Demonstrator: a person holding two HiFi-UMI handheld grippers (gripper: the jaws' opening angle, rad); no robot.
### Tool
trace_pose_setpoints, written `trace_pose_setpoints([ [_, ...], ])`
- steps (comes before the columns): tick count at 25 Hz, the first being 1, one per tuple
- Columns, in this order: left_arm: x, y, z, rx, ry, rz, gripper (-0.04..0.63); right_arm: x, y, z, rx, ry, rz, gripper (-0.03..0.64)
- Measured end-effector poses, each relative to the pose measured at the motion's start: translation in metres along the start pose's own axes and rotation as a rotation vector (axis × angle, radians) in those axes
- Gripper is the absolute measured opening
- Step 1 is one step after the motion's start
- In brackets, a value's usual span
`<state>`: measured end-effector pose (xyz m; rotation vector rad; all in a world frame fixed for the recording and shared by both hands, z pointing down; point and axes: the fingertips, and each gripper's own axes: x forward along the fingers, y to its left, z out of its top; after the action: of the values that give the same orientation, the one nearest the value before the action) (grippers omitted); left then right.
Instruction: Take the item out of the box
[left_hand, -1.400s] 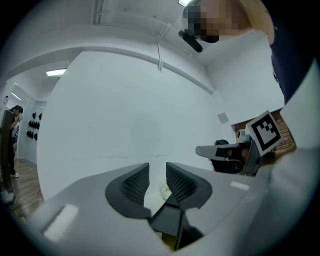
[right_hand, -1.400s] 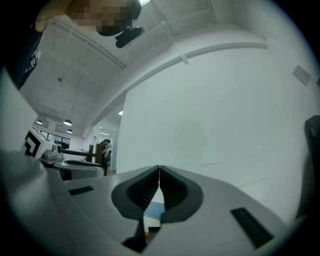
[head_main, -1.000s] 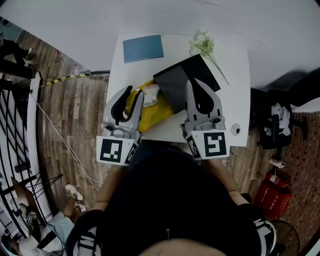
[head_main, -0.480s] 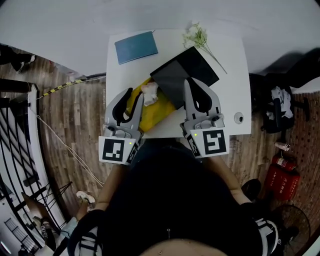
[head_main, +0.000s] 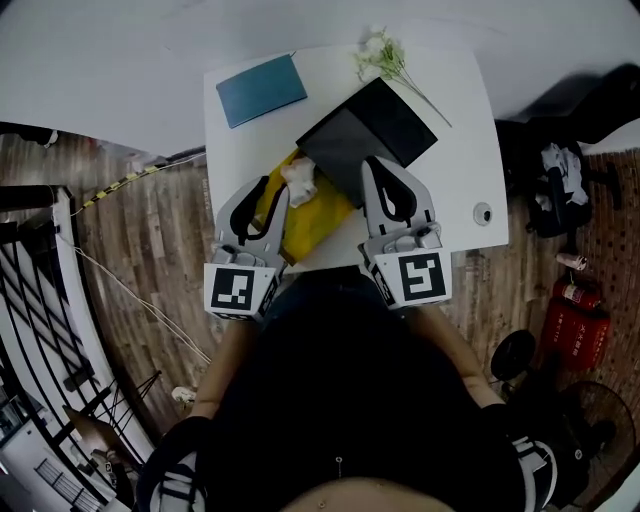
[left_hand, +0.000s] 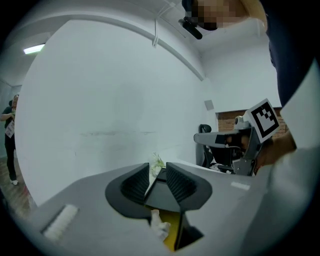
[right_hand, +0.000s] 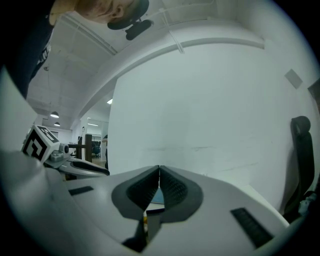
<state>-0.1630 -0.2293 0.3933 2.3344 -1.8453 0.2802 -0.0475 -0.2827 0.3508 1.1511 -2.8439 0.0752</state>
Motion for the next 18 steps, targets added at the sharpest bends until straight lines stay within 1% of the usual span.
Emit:
trace_pose_setpoints([
  [2, 0.004, -0.001, -0.010, 0.016, 0.017, -0.024, 0.112, -0.001, 0.000, -0.007, -0.005, 0.015, -0.006, 0.012],
  [6, 0.013, -0.001, -0.028, -0.002, 0.055, -0.047, 0.113, -0.001, -0.001, -0.021, -0.006, 0.044, -0.018, 0.012],
  [10, 0.022, -0.001, -0.045, 0.005, 0.099, -0.070, 0.113, -0.003, 0.000, -0.034, 0.024, 0.056, -0.032, 0.012],
  [14, 0.030, -0.005, -0.069, 0.022, 0.139, -0.108, 0.114, -0.003, 0.000, -0.046, 0.003, 0.109, -0.028, 0.012],
  [18, 0.036, -0.007, -0.086, 0.021, 0.186, -0.126, 0.114, -0.002, -0.001, -0.055, 0.005, 0.130, -0.038, 0.012],
])
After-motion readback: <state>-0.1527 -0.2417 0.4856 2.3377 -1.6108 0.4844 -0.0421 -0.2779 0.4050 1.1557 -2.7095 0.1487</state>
